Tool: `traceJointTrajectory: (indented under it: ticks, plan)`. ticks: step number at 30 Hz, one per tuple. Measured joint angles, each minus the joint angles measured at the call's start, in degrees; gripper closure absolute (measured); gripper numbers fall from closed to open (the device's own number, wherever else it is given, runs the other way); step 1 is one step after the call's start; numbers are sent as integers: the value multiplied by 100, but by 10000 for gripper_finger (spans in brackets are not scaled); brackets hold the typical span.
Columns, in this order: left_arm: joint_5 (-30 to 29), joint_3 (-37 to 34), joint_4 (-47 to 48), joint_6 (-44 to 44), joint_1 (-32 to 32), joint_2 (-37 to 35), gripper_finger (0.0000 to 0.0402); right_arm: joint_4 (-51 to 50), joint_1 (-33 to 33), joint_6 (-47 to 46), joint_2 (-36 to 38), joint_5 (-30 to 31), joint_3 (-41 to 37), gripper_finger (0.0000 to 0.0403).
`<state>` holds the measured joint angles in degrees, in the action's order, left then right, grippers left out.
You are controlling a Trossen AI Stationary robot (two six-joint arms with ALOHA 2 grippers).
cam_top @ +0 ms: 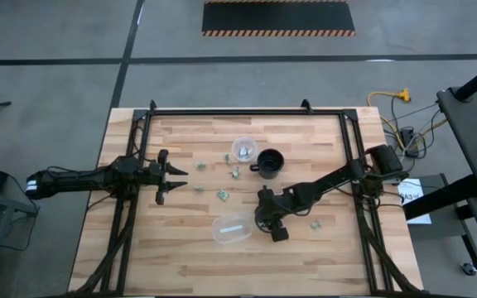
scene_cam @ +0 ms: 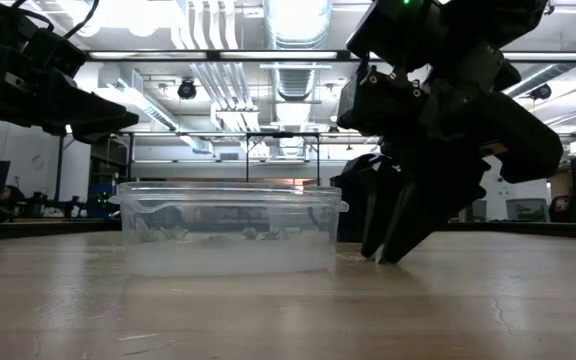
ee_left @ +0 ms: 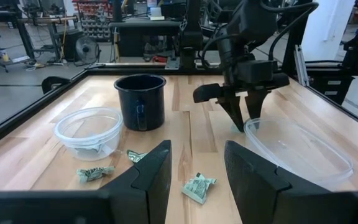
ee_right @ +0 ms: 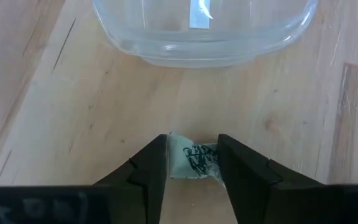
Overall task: Pick and place Stevia / Truvia into bins
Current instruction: Put the stevia packet into the top transparent container
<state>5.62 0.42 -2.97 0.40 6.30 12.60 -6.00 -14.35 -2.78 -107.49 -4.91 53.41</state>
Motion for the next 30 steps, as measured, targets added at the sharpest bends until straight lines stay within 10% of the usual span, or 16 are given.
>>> traceJointTrajectory:
  ticks: [11,30]
  plan:
    - [0,0,1,0,0,2,269,-28,4,341,-19,15,-8,383]
    - [1,-1,1,0,1,0,269,735,121,846,-67,2062,-51,390]
